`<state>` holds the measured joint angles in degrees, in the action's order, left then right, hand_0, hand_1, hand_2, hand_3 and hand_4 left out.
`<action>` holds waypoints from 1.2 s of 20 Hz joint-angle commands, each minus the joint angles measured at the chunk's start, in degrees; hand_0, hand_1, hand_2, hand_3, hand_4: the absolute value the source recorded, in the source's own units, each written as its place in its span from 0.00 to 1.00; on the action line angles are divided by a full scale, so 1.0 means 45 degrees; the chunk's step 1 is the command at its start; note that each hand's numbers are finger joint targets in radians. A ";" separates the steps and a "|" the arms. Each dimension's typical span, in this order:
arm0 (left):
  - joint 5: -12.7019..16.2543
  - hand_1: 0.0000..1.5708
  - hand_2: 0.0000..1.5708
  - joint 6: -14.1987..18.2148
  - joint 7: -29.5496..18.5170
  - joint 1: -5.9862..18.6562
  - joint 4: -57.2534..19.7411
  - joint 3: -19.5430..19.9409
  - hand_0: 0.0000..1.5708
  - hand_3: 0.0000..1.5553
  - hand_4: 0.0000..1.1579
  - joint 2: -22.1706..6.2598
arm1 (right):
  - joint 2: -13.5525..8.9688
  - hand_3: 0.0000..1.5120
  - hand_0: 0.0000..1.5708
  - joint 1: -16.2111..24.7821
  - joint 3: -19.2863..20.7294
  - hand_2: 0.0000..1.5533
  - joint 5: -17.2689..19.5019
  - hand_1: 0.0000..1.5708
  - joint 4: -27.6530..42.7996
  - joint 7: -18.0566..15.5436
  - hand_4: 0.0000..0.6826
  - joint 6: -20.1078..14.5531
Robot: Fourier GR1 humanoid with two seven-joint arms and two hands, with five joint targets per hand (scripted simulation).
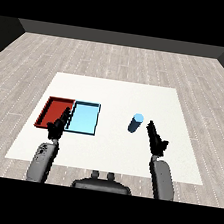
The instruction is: Pick the blue can and put it in the blue box
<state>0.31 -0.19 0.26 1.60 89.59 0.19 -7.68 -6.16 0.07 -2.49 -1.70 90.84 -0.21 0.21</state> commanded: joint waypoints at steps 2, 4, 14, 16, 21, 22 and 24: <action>-0.0065 0.00 0.00 -0.0008 -0.0067 -0.0249 -0.0019 0.0072 0.00 0.00 0.00 0.0371 | 0.0137 0.00 0.00 -0.1069 0.0514 0.00 0.0170 0.00 -0.1357 0.0211 0.00 -0.0053; 0.0020 0.00 0.00 0.0110 -0.0134 -0.0508 -0.0031 0.0007 0.00 0.00 0.00 0.0592 | 0.0101 0.00 0.00 -0.2059 0.0853 0.00 0.0203 0.00 -0.2639 0.0408 0.00 -0.0260; 0.0814 0.00 0.00 -0.0283 -0.4211 -0.0931 0.0938 0.0543 0.00 0.00 0.00 0.1061 | -0.0187 0.00 0.00 -0.3005 0.1812 0.00 -0.1386 0.00 -0.4600 -0.4828 0.00 0.2393; 0.0451 0.00 0.00 -0.0423 -0.5679 -0.1112 -0.0289 0.0448 0.00 0.00 0.00 0.1216 | 0.0424 0.00 0.00 -0.2878 0.1170 0.00 -0.1004 0.00 -0.3414 -0.3896 0.00 0.1639; 0.0106 0.00 0.00 0.0066 -0.5248 -0.1116 0.0229 -0.0014 0.00 0.00 0.00 0.1631 | 0.0049 0.00 0.00 -0.3466 0.1774 0.00 -0.1443 0.00 -0.4077 -0.3884 0.00 0.2033; 0.0093 0.00 0.00 -0.0149 -0.5886 -0.1034 -0.0669 0.0168 0.00 0.00 0.00 0.1499 | 0.0057 0.00 0.00 -0.3122 0.1616 0.00 -0.1032 0.00 -0.5269 -0.5312 0.00 0.2414; 0.0236 0.00 0.00 0.0109 -0.4693 -0.1186 0.0728 0.0166 0.00 0.00 0.00 0.1439 | 0.0009 0.00 0.00 -0.3895 0.1823 0.00 -0.1184 0.00 -0.5136 -0.4708 0.00 0.2188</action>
<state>1.93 -0.51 -21.08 -2.47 90.84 1.59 -1.75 -5.26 -14.81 4.41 -6.59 70.49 -20.32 9.13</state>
